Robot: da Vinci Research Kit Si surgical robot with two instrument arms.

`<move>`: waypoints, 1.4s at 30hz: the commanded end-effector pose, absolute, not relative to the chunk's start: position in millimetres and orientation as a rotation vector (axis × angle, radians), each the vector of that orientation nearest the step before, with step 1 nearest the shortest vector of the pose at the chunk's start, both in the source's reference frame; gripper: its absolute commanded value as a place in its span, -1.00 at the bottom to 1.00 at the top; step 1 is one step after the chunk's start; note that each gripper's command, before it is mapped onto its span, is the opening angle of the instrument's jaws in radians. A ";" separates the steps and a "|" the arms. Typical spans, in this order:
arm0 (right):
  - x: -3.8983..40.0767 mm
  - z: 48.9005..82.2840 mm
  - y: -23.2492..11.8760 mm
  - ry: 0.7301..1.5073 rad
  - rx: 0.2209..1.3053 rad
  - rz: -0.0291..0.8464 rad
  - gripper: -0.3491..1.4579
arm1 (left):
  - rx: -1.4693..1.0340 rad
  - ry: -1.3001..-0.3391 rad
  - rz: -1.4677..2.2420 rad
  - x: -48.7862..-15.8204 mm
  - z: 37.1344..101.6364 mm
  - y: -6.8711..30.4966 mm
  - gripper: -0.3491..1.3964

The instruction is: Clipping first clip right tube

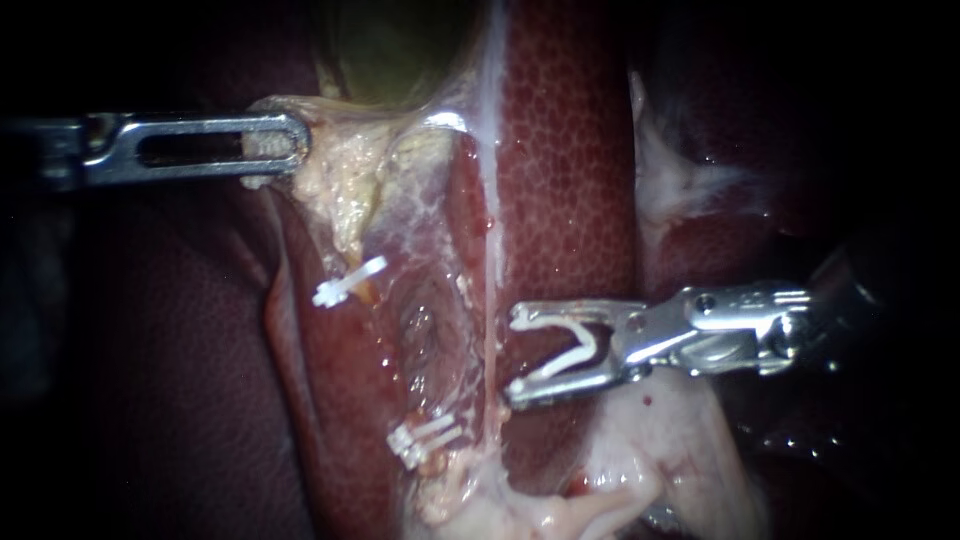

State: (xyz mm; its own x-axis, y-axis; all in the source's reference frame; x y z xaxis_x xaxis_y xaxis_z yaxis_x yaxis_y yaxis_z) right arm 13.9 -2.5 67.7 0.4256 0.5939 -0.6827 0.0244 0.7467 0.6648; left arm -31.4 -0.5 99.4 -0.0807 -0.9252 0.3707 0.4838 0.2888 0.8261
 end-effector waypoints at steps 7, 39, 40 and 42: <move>15.2 70.6 -3.6 1.071 0.682 0.406 0.05 | 0.518 -1.095 -1.257 -31.4 99.4 -0.6 -1.00; 19.4 74.3 -6.5 1.097 0.883 0.504 -0.19 | 0.512 -1.095 -1.254 -31.5 99.1 -0.8 -1.00; 19.3 74.4 -6.4 1.095 0.887 0.508 -0.23 | 0.512 -1.095 -1.254 -31.5 99.1 -0.8 -1.00; 19.1 74.5 -6.4 1.090 0.894 0.517 -0.35 | 0.512 -1.095 -1.254 -31.5 99.1 -0.8 -1.00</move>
State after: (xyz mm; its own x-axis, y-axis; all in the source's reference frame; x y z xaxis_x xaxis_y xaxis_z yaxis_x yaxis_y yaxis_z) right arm 19.1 -6.4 74.6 0.3987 0.7502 -0.5274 0.0574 0.5535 0.8308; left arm -31.5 -0.8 99.1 -0.0692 -0.9257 0.3719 0.4929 0.2924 0.8195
